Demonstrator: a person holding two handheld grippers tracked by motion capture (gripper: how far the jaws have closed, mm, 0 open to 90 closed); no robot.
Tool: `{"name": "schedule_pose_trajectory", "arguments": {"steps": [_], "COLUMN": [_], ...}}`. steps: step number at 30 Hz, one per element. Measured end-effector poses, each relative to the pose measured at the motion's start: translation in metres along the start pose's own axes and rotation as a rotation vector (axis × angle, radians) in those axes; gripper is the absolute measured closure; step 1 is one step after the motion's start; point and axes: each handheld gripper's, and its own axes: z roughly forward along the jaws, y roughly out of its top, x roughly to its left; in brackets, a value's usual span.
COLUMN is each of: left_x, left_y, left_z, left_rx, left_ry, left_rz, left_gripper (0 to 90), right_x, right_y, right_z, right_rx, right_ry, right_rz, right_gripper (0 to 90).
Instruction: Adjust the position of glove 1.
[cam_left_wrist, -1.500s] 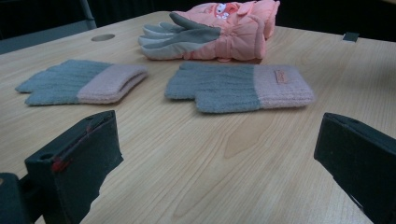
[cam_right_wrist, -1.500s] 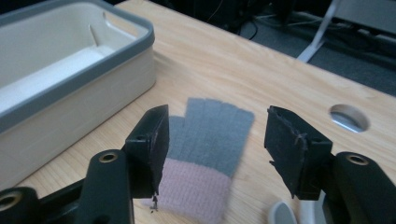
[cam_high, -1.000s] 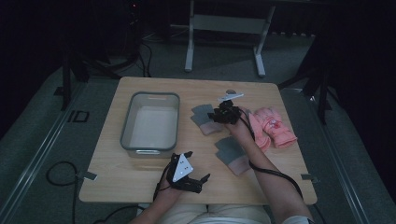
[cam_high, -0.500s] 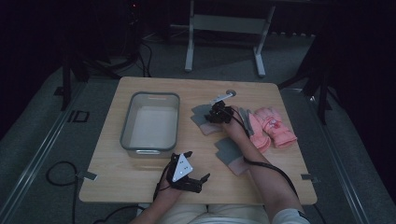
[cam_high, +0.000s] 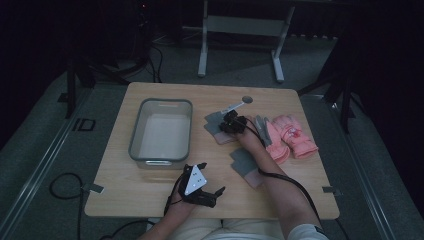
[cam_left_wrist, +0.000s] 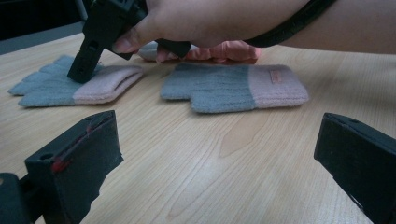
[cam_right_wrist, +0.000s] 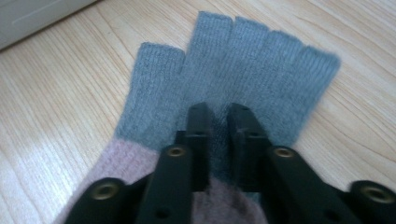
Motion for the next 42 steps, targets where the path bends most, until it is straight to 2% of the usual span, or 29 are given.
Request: {"name": "schedule_pose_trajectory", "arguments": {"steps": [2, 5, 8, 10, 14, 16, 18, 22, 24, 26, 29, 30, 32, 39, 42], "left_x": [0.000, -0.001, -0.002, -0.003, -0.004, -0.005, -0.005, -0.006, -0.005, -0.006, -0.006, -0.006, -0.006, -0.006, -0.006], "left_y": [0.000, 0.000, -0.001, -0.001, -0.001, -0.001, -0.001, -0.002, -0.002, -0.002, -0.002, -0.002, -0.002, -0.002, -0.002], "left_z": [0.000, -0.001, -0.002, -0.002, -0.002, -0.003, -0.004, -0.005, -0.005, -0.006, -0.007, -0.007, -0.006, -0.005, -0.005], "left_rx": [-0.004, -0.005, -0.015, -0.018, -0.024, -0.029, -0.035, -0.049, -0.046, -0.057, -0.058, -0.059, -0.054, -0.041, -0.041], "left_ry": [0.004, 0.007, 0.033, 0.037, 0.060, 0.072, 0.082, 0.113, 0.111, 0.126, 0.130, 0.131, 0.126, 0.102, 0.100], "left_rz": [0.004, 0.007, 0.013, 0.015, 0.020, 0.024, 0.030, 0.031, 0.025, 0.029, 0.031, 0.033, 0.026, 0.030, 0.029], "left_gripper": [0.0, 0.0, 0.0, 0.0, 0.0, 0.0, 0.0, 0.0, 0.0, 0.0, 0.0, 0.0, 0.0, 0.0, 0.0], "right_x": [0.003, 0.004, 0.008, 0.014, 0.036, 0.047, 0.061, 0.082, 0.091, 0.099, 0.104, 0.109, 0.113, 0.114, 0.114], "right_y": [0.003, 0.005, 0.006, 0.006, 0.003, 0.000, -0.004, -0.014, -0.020, -0.026, -0.031, -0.035, -0.037, -0.045, -0.046], "right_z": [0.000, -0.005, -0.021, -0.036, -0.070, -0.082, -0.095, -0.107, -0.108, -0.106, -0.099, -0.091, -0.083, -0.057, -0.051], "right_rx": [0.014, 0.019, -0.013, -0.047, -0.110, -0.139, -0.163, -0.190, -0.194, -0.193, -0.177, -0.163, -0.142, -0.086, -0.079], "right_ry": [-0.020, -0.029, -0.021, -0.037, -0.041, -0.033, -0.046, -0.059, -0.057, -0.064, -0.070, -0.066, -0.071, -0.079, -0.092], "right_rz": [0.026, 0.095, 0.177, 0.208, 0.255, 0.288, 0.307, 0.345, 0.375, 0.397, 0.400, 0.417, 0.417, 0.436, 0.440], "right_gripper": [83.5, 85.1, 85.2, 85.2, 85.2, 85.2, 85.3, 85.3, 85.3, 85.3, 85.3, 85.3, 85.3, 85.3, 85.3]}}
